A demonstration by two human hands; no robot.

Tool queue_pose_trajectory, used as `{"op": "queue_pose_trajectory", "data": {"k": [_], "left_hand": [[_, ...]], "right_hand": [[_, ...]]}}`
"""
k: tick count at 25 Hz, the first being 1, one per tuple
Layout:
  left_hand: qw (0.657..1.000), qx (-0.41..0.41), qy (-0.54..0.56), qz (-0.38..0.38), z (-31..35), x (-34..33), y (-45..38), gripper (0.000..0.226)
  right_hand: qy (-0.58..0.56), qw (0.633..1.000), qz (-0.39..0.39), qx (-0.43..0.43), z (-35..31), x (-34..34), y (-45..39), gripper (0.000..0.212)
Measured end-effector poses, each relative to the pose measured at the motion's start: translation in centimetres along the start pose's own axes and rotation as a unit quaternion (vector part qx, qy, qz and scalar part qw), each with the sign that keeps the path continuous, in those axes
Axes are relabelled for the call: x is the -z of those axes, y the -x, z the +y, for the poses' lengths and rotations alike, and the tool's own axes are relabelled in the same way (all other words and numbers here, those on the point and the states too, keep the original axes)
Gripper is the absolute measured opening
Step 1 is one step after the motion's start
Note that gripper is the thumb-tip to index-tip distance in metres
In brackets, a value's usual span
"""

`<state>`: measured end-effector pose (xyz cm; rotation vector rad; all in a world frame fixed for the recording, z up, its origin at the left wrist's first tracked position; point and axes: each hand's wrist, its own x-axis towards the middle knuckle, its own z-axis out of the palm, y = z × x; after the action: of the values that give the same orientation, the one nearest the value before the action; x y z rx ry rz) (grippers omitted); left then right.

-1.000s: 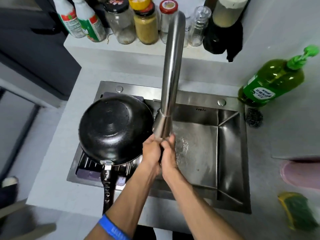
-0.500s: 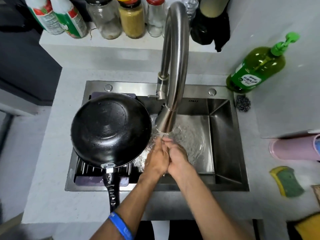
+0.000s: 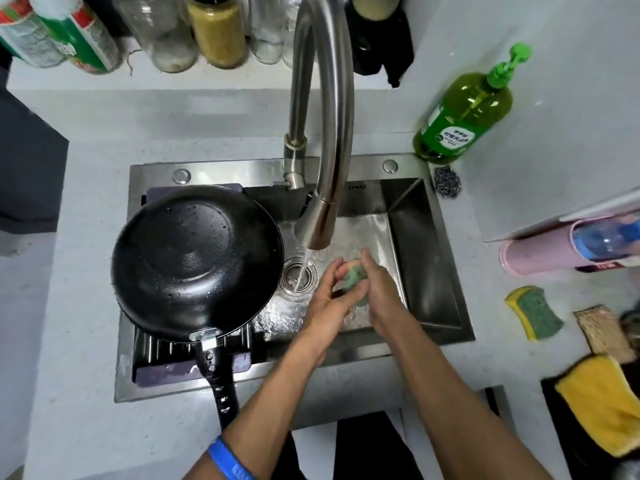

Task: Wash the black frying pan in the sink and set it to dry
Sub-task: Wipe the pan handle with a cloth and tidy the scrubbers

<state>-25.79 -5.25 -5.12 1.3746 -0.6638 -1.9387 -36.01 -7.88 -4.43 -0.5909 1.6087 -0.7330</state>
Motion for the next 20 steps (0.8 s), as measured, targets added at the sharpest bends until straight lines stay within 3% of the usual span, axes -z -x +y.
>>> {"op": "queue_pose_trajectory", "data": {"k": [2,4,5,7,9,10,11,14,15,17,20], "left_hand": [[0.999,-0.032,0.006,0.014,0.1,-0.6,-0.9,0.053],[0.995,-0.054,-0.022,0.075,1.0,-2.3,-2.2,0.017],[0.993,-0.052,-0.041,0.093,1.4,-3.1,-2.8,0.005],[0.998,-0.023,-0.036,0.051,1.6,-5.0,-4.3,0.009],[0.998,0.024,-0.047,-0.037,1.2,-7.0,-5.8,0.032],[0.994,0.036,-0.082,-0.063,0.9,-8.2,-6.5,0.036],[0.991,0.037,-0.109,-0.07,0.5,-9.7,-7.3,0.034],[0.997,0.008,-0.083,0.009,-0.2,-14.3,-9.4,0.014],[0.996,-0.007,-0.076,0.041,-0.6,-15.5,-10.2,0.01],[0.99,-0.039,-0.108,0.084,-1.6,-17.1,-11.4,0.01],[0.997,-0.013,-0.03,0.076,-2.3,-19.4,-12.4,0.019]], "right_hand": [[0.114,0.991,-0.019,0.065,-1.3,2.4,0.5,0.058],[0.148,0.985,0.031,0.083,-1.8,5.5,0.0,0.057],[0.126,0.987,0.06,0.073,-1.7,7.1,-0.6,0.06],[0.067,0.995,0.069,0.016,-1.9,10.2,-1.8,0.062],[-0.015,0.999,0.019,-0.038,-2.1,12.5,-2.8,0.042],[-0.066,0.997,-0.008,-0.037,-2.4,13.5,-3.4,0.025],[-0.111,0.993,-0.021,-0.028,-2.6,14.7,-4.1,0.025],[-0.233,0.969,-0.082,-0.008,-3.0,18.4,-6.2,0.054],[-0.228,0.969,-0.094,-0.011,-2.9,19.5,-6.9,0.056],[-0.096,0.992,-0.076,-0.025,-2.9,20.9,-7.6,0.055],[0.026,0.998,-0.051,-0.028,-3.0,22.5,-8.9,0.037]]}}
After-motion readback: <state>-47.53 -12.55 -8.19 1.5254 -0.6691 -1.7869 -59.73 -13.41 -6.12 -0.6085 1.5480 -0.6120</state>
